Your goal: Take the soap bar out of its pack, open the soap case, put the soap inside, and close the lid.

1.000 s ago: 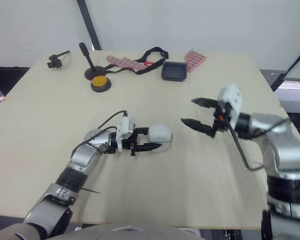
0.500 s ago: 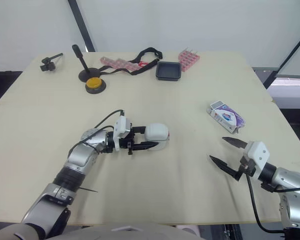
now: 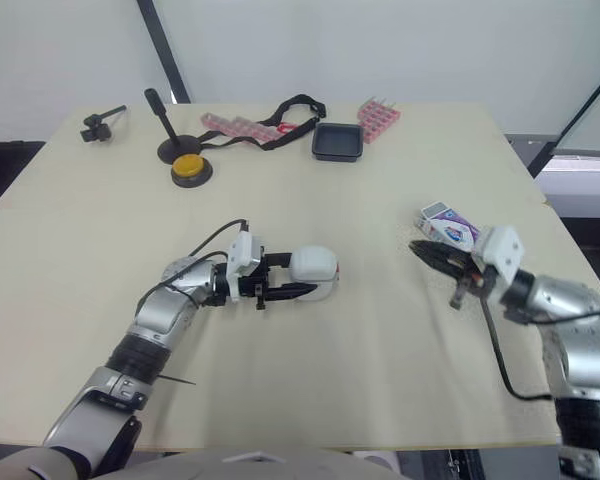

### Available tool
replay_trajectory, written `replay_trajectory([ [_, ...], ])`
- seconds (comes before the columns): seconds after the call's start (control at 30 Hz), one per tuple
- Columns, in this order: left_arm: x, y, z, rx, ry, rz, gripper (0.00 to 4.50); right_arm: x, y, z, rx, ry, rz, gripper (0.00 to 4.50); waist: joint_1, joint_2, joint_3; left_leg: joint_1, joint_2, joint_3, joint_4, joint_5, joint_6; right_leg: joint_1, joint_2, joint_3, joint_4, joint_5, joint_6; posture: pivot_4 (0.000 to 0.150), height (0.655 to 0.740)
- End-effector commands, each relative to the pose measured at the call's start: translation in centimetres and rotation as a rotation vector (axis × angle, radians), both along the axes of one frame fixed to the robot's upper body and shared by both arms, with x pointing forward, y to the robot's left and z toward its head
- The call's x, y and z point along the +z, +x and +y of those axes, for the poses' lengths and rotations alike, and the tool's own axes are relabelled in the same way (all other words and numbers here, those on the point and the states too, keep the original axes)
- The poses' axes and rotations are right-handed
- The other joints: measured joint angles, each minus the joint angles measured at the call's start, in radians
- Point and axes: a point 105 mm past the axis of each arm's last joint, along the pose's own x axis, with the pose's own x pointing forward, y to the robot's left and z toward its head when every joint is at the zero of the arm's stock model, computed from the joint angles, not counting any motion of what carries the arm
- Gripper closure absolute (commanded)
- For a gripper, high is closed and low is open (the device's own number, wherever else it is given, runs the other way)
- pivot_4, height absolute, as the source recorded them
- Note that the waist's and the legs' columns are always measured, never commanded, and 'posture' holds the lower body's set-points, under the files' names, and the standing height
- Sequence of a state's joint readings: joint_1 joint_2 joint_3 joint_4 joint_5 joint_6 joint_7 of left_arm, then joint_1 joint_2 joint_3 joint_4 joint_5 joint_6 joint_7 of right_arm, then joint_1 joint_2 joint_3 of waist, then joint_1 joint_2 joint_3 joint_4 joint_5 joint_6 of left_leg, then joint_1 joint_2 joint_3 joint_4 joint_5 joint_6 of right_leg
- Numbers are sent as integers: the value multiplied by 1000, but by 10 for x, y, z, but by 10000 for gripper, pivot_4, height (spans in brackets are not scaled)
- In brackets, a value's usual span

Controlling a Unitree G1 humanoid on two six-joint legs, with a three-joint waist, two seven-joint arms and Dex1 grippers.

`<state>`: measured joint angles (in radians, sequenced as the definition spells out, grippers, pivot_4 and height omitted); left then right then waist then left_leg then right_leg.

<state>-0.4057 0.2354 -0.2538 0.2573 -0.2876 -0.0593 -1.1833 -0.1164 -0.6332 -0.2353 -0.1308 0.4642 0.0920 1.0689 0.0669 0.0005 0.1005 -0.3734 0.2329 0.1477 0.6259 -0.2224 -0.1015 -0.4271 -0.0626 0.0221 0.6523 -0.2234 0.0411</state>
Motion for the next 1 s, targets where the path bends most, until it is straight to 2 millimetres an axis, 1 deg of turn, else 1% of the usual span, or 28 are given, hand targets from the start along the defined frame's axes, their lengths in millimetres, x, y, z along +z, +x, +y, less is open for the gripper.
replay_trajectory([
  [0.03,-1,2,4,15,12,-1,25604,29,4,25,69,30,-50,44360,1,0,0,0,0,0,0,0,0,0,0,0,0,0,0,1500,7291],
  [0.1,0,3,4,19,11,-2,25604,41,5,45,119,41,-67,44360,1,0,0,0,0,0,0,0,0,0,0,0,0,0,0,1500,7291],
  [0.2,0,3,4,22,10,-1,25604,50,2,67,189,41,-68,44360,4,0,0,0,0,0,0,0,0,0,0,0,0,0,0,1500,7291],
  [0.27,0,2,3,23,8,1,25604,50,-6,89,272,6,-57,44360,5,0,0,0,0,0,-1,0,0,0,1,0,0,0,0,1500,7291],
  [0.3,-1,2,3,22,8,4,25604,50,-8,96,299,-7,-50,44360,5,0,0,0,0,0,-1,0,0,0,1,0,0,0,0,1500,7291],
  [0.43,-1,1,1,12,7,10,25604,55,-10,111,315,0,-37,44360,9,0,1,0,0,0,-1,0,-1,0,1,0,0,0,0,1500,7291],
  [0.53,0,1,1,12,7,5,25604,53,-14,119,344,-15,-16,44360,11,0,1,0,0,0,-1,0,-2,0,2,0,-1,0,1,1500,7291],
  [0.57,1,2,1,13,7,4,25604,52,-16,120,353,-24,-10,44360,11,0,1,0,0,0,-2,0,-3,0,2,0,-1,2,4,1500,7291],
  [0.67,1,1,0,11,7,-2,25604,50,-18,122,364,-33,5,44360,11,0,1,0,0,0,-3,1,-4,0,2,0,-1,3,4,1500,7291],
  [1.0,1,0,0,11,6,-1,25604,34,-20,118,358,-88,73,44360,11,0,1,0,0,0,-3,0,-4,0,2,0,-1,3,5,1500,7291],
])
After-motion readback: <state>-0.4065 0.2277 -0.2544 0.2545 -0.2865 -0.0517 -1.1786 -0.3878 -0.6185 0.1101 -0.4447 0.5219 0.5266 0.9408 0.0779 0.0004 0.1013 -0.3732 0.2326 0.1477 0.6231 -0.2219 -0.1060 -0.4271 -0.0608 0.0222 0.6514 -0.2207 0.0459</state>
